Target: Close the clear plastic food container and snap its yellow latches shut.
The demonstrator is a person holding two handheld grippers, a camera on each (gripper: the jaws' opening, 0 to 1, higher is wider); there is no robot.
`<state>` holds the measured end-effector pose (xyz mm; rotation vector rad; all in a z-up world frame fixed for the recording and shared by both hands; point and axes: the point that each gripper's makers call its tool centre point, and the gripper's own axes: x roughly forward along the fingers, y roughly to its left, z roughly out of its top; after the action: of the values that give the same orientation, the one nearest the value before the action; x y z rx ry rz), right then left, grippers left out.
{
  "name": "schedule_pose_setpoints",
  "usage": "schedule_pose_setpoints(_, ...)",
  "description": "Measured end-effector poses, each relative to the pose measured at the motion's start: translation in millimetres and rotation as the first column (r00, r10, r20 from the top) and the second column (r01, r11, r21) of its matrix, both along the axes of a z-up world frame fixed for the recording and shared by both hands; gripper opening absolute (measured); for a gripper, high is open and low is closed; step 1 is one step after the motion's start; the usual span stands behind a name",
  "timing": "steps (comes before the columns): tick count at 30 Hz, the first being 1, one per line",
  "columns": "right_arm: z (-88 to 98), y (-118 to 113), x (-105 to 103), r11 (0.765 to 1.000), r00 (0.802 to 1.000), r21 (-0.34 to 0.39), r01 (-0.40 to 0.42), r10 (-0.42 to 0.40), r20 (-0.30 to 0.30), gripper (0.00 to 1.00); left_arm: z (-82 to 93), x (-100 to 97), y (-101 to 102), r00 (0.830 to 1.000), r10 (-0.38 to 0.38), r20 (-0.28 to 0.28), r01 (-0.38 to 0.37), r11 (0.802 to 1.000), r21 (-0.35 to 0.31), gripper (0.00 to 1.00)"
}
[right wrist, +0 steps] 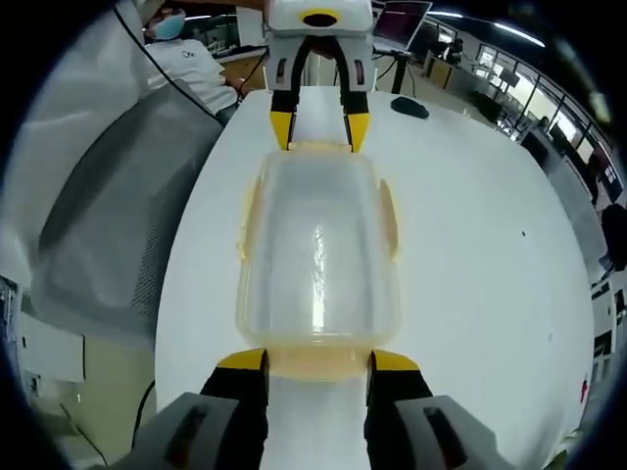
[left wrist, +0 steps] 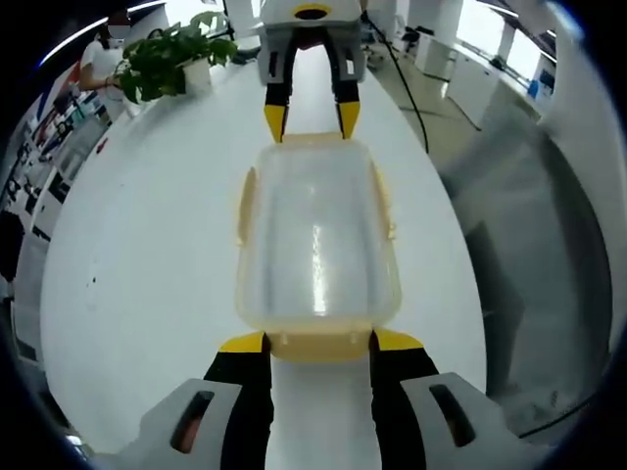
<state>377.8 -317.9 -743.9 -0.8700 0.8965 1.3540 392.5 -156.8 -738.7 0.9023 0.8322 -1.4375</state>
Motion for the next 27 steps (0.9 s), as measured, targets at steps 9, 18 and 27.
schedule_pose_setpoints(9,1.6,-0.4,-3.2,1.0,1.0,-0.001,-0.006,0.006,-0.006,0.36,-0.8,-2.7,0.1,1.0,-0.005,0.002,0.005,1.0,0.004,0.36)
schedule_pose_setpoints(18,1.9,-5.0,-3.3,1.0,1.0,-0.004,0.0,0.0,-0.006,0.37,-1.7,-2.0,-4.4,1.0,-0.013,0.006,0.013,1.0,0.004,0.36)
schedule_pose_setpoints(27,-0.7,-1.9,-4.1,1.0,1.0,-0.004,0.004,-0.004,-0.017,0.37,-2.8,-3.0,-1.9,1.0,-0.003,-0.002,0.003,1.0,0.014,0.37)
